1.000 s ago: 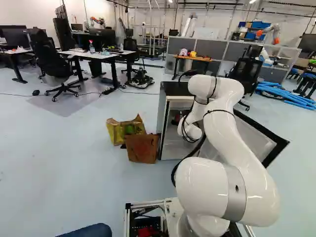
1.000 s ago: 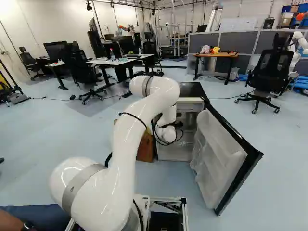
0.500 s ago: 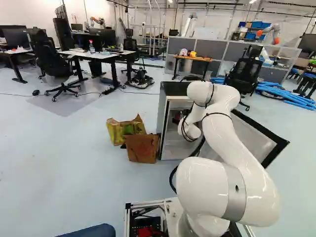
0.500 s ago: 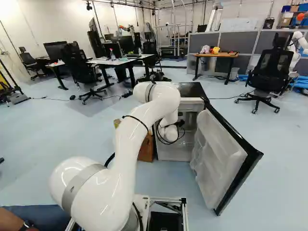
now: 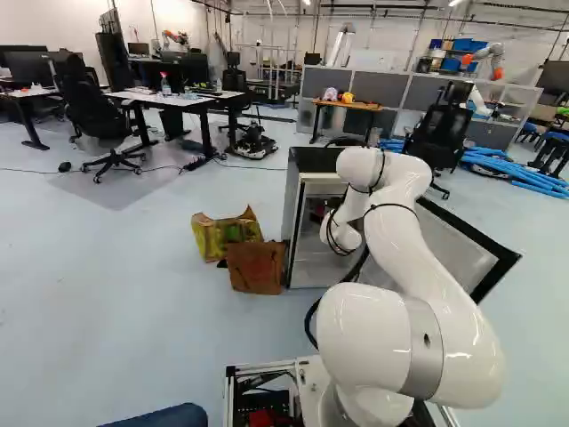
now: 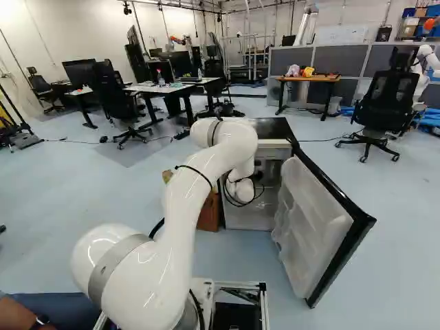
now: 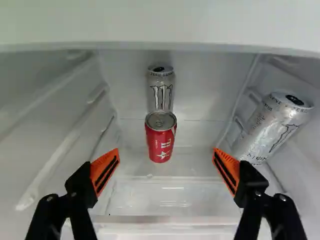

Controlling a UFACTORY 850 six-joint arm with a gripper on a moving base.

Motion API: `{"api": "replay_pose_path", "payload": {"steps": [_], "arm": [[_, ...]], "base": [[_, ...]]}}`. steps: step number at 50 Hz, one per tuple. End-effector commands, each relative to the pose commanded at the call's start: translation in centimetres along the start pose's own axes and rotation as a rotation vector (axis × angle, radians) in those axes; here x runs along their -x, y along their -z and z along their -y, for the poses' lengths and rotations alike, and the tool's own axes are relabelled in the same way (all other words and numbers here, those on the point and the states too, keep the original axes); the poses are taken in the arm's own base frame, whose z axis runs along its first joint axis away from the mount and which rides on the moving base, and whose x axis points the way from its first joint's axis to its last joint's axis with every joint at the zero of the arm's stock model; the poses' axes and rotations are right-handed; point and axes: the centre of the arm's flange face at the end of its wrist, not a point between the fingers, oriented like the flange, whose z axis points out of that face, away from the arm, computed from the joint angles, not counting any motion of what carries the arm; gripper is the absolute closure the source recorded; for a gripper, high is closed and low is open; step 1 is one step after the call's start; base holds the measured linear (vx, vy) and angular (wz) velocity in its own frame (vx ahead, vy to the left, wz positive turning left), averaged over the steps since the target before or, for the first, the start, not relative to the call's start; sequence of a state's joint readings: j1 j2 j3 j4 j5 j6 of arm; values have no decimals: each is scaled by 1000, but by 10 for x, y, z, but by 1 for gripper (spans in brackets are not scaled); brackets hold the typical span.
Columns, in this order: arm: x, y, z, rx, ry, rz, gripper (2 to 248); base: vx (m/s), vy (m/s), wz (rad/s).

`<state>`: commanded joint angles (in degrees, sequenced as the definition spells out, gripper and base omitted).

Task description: Grab a drink from the fridge

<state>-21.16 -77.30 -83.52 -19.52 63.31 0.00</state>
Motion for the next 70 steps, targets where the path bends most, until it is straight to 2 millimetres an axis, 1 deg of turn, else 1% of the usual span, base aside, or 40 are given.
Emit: {"api": "replay_pose_path", "payload": {"steps": [20, 51, 70], "arm": [[26, -9, 1, -2, -4, 10, 3], [19, -9, 1, -2, -4, -69, 3], [18, -12, 5, -8, -1, -78, 3]], "base": [[0, 0, 0], [0, 0, 0], [0, 0, 0]]}}
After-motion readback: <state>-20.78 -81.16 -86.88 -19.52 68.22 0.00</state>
